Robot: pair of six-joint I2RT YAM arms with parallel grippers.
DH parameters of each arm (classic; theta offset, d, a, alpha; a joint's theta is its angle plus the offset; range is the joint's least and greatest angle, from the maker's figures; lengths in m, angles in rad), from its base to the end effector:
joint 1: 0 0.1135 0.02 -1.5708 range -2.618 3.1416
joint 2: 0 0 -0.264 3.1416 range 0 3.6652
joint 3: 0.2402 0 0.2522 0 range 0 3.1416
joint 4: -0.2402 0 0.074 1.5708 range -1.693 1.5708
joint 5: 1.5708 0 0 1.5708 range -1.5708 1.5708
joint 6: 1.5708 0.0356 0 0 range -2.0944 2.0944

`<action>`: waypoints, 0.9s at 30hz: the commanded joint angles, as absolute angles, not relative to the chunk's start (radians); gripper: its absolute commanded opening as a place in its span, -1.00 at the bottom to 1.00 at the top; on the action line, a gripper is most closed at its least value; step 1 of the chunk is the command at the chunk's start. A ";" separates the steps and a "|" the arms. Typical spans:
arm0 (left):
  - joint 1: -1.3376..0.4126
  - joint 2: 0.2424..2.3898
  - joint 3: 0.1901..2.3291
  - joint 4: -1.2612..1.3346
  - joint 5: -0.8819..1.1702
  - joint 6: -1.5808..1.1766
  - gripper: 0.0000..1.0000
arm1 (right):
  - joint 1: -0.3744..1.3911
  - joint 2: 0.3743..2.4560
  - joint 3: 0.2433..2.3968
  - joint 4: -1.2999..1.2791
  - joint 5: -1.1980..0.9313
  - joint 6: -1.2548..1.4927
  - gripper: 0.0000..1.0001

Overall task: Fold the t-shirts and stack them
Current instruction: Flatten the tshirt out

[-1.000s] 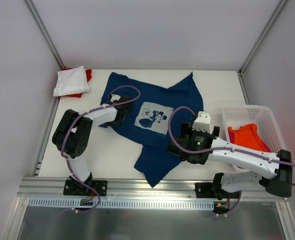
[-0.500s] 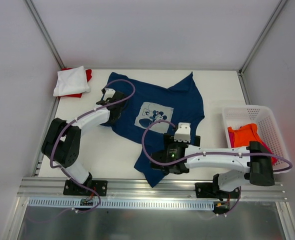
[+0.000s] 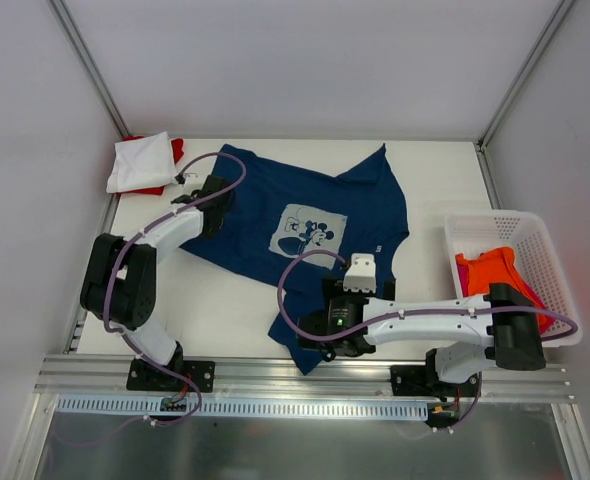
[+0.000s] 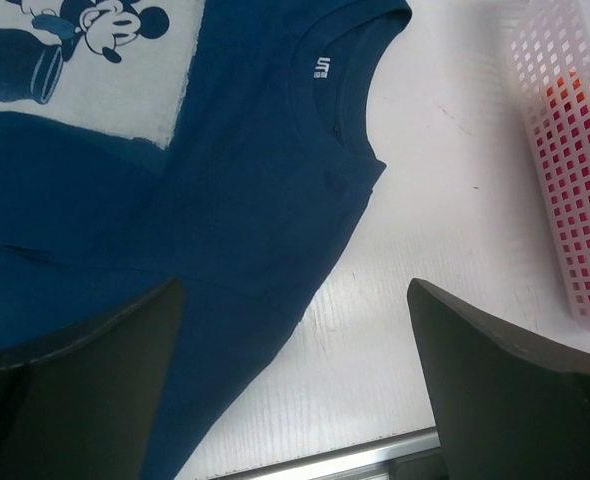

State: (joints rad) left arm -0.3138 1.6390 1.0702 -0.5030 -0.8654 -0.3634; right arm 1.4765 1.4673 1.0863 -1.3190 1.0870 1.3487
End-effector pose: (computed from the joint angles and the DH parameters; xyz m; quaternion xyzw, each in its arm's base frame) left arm 0.3157 -0.0740 0.2103 -0.1253 0.8769 0.3088 0.3464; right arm 0.0531 0.2268 0.2509 -0.0879 0.8502 -0.1359 0.5009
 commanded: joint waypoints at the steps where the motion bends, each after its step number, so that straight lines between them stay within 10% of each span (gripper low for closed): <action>1: -0.269 1.684 1.083 -0.522 -0.917 -0.341 -0.98 | 1.493 1.460 1.068 -1.652 1.071 1.384 0.99; 6: -0.215 1.791 1.104 -0.555 -0.907 -0.304 -0.44 | 1.506 1.459 1.075 -1.652 1.058 1.361 0.99; 7: -0.215 1.805 1.104 -0.560 -0.910 -0.305 0.68 | 1.508 1.459 1.077 -1.652 1.057 1.361 0.99; 8: -0.210 1.827 1.101 -0.561 -0.911 -0.314 0.98 | 1.508 1.457 1.078 -1.651 1.057 1.359 0.99; 22: -0.486 1.326 1.159 -0.586 -0.968 -0.408 0.98 | 1.534 1.517 1.193 -1.553 1.097 1.300 0.91; 25: -0.558 1.226 1.245 -0.584 -0.863 -0.361 0.98 | 1.531 1.442 1.212 -1.294 1.097 0.999 0.44; 26: -0.590 1.177 1.267 -0.584 -0.838 -0.351 0.98 | 1.526 1.410 1.203 -1.222 1.085 0.873 -0.85; 27: -0.600 1.154 1.269 -0.583 -0.809 -0.339 0.98 | 1.517 1.373 1.160 -1.098 1.056 0.842 -0.99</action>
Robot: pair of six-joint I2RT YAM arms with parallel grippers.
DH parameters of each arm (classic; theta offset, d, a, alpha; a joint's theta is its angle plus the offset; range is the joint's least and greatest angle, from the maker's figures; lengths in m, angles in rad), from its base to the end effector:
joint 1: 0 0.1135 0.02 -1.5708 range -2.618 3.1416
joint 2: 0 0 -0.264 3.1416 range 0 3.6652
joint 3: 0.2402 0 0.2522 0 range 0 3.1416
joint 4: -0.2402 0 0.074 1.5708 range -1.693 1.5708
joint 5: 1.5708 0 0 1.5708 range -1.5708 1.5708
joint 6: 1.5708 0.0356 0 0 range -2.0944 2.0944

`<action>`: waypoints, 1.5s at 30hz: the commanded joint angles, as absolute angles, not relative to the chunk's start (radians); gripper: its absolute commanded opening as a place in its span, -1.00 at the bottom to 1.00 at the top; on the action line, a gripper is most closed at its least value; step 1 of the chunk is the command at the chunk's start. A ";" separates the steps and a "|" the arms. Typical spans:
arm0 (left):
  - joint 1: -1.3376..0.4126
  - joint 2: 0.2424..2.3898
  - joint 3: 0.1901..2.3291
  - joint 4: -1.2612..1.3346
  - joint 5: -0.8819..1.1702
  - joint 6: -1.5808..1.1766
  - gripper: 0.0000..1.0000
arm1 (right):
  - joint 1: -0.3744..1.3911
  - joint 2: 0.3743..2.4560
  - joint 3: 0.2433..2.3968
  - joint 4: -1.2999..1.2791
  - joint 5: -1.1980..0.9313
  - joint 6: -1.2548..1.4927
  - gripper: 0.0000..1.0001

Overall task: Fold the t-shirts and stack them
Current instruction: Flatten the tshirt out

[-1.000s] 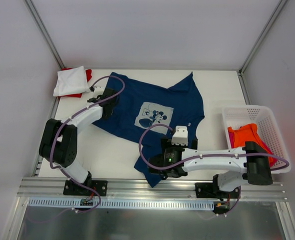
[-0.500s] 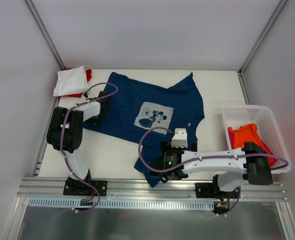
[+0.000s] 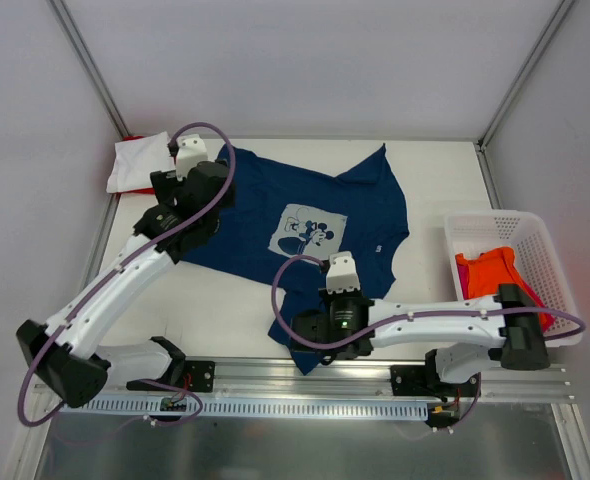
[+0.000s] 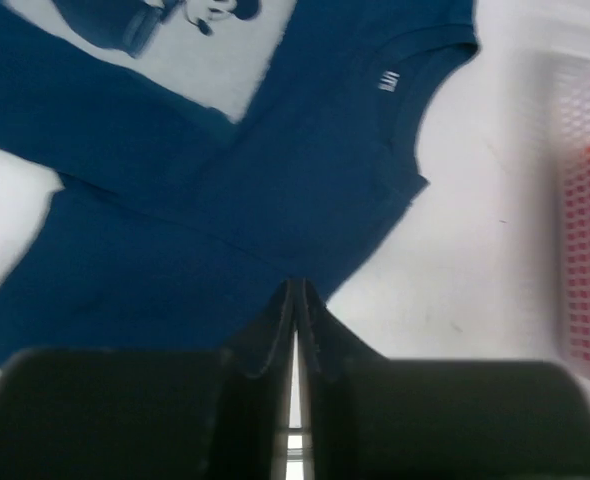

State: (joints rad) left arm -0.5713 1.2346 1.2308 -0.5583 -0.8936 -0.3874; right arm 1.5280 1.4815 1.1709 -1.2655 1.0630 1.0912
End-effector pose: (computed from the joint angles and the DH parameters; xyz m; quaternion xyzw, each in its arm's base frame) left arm 0.2334 -0.1170 0.3705 -0.1354 0.8054 0.1347 0.5611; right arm 0.0417 0.2460 0.2674 -0.1881 0.8413 -0.1331 0.4890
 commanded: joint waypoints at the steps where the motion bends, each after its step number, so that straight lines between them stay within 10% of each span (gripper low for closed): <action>1: -0.604 1.131 1.267 -0.584 -0.783 -0.325 0.98 | 1.494 1.300 1.126 -1.019 1.028 0.804 -0.99; 15: -0.604 0.877 1.097 -0.584 -0.638 -0.302 0.98 | 1.094 1.258 0.626 -0.079 0.177 0.660 -0.99; 26: -0.620 0.853 1.075 -0.586 -0.632 -0.295 0.98 | 1.035 1.365 0.519 0.147 0.023 0.767 -0.99; 45: -0.640 0.867 1.065 -0.583 -0.643 -0.308 0.98 | 1.005 0.480 0.270 -0.687 0.422 1.040 -0.99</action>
State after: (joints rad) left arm -0.6296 0.8654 1.0683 -0.5880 -0.6365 -0.3027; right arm 1.0252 0.5468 0.2630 -0.4549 0.3229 0.9974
